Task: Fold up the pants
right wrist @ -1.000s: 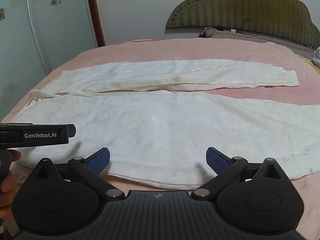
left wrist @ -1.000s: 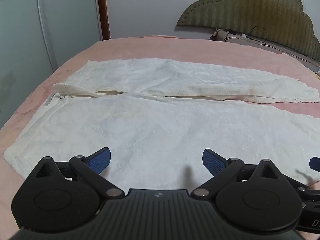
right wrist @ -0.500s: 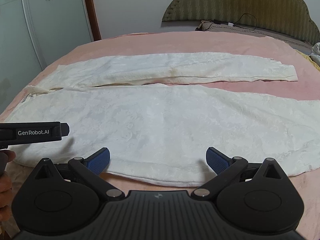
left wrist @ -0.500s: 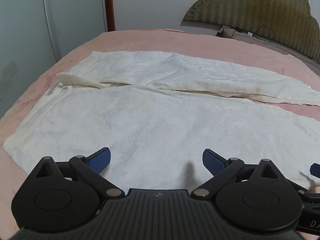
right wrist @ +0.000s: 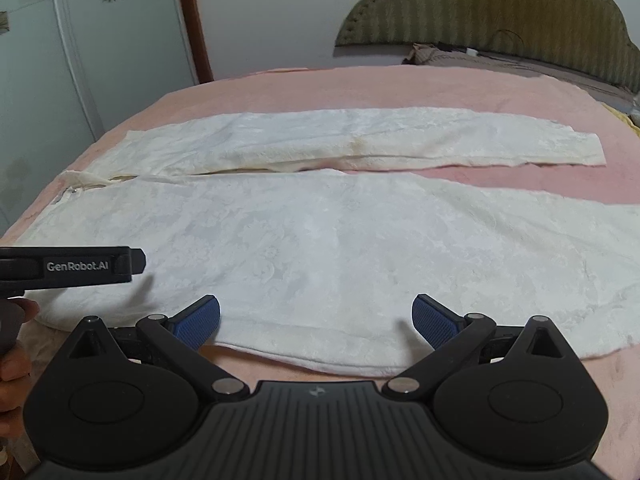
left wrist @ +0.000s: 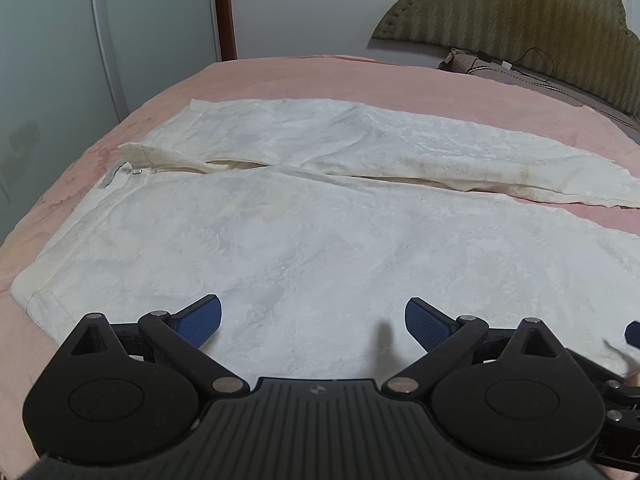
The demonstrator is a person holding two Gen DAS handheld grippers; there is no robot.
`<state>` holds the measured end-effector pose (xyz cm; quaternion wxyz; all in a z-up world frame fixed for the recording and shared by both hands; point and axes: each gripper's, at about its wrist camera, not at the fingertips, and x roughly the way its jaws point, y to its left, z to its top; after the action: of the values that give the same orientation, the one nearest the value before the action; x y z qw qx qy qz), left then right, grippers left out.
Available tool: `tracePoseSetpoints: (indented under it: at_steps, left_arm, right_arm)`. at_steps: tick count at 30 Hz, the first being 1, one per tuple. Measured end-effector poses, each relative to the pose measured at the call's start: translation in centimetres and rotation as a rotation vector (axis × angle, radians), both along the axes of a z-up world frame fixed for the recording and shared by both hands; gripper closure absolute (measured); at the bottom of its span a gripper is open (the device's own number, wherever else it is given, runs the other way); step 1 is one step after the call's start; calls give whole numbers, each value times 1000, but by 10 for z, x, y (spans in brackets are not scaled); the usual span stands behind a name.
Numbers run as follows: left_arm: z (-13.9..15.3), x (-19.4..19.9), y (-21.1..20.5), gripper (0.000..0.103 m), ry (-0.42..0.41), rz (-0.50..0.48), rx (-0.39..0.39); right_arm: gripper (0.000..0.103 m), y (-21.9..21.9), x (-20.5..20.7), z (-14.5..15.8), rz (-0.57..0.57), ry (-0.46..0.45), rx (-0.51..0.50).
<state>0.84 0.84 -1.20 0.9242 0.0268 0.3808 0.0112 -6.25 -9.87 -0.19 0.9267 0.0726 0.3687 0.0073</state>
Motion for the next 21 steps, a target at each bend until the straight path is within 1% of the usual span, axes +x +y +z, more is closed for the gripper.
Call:
tracePoseSetpoints:
  at_steps: [6, 10, 14, 18, 21]
  left_arm:
    - [-6, 9, 3, 2, 22, 8, 32]
    - [-10, 15, 5, 2, 22, 4, 47]
    - [-10, 21, 6, 2, 13, -3, 68]
    - [-9, 28, 9, 2, 6, -8, 81]
    - [-8, 33, 10, 2, -9, -15, 88]
  right_arm:
    - [0, 4, 10, 12, 74, -82, -65]
    - [0, 7, 24, 12, 150, -71, -81]
    - [0, 10, 36, 14, 197, -71, -93]
    - [0, 14, 42, 22, 250, -111, -164]
    - [0, 13, 48, 28, 287, -155, -176]
